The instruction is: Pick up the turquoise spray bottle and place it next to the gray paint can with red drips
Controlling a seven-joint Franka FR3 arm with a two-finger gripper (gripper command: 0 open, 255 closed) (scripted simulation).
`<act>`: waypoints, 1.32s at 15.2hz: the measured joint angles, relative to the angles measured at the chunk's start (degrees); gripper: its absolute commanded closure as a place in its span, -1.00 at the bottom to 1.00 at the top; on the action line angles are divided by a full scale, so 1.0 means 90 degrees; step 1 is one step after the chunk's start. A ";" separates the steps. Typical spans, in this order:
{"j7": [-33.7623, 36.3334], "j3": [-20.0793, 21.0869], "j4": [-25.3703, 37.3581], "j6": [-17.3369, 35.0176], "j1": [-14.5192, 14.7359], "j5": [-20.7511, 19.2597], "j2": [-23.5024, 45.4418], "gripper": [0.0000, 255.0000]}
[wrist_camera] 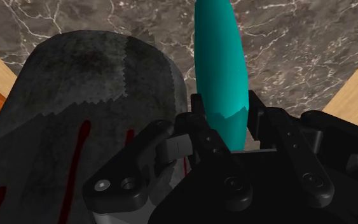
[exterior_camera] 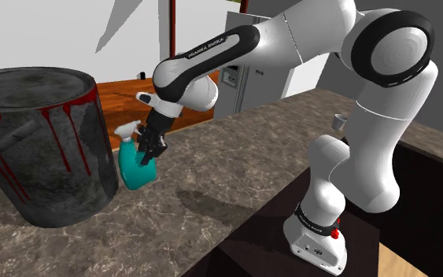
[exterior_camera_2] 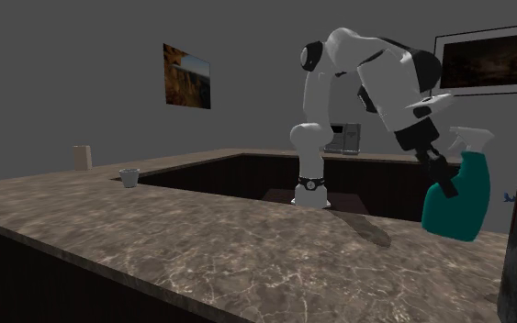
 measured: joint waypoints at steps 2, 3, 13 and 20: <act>-0.0191 0.0025 -0.0078 0.0103 -0.0009 0.0196 0.0100 1.00; -0.0269 0.0041 -0.0097 0.0144 -0.0011 0.0288 0.0155 1.00; -0.1018 0.0191 -0.0143 0.0379 -0.0122 0.1111 0.0692 1.00; -0.1029 0.0195 -0.0138 0.0381 -0.0124 0.1125 0.0703 -1.00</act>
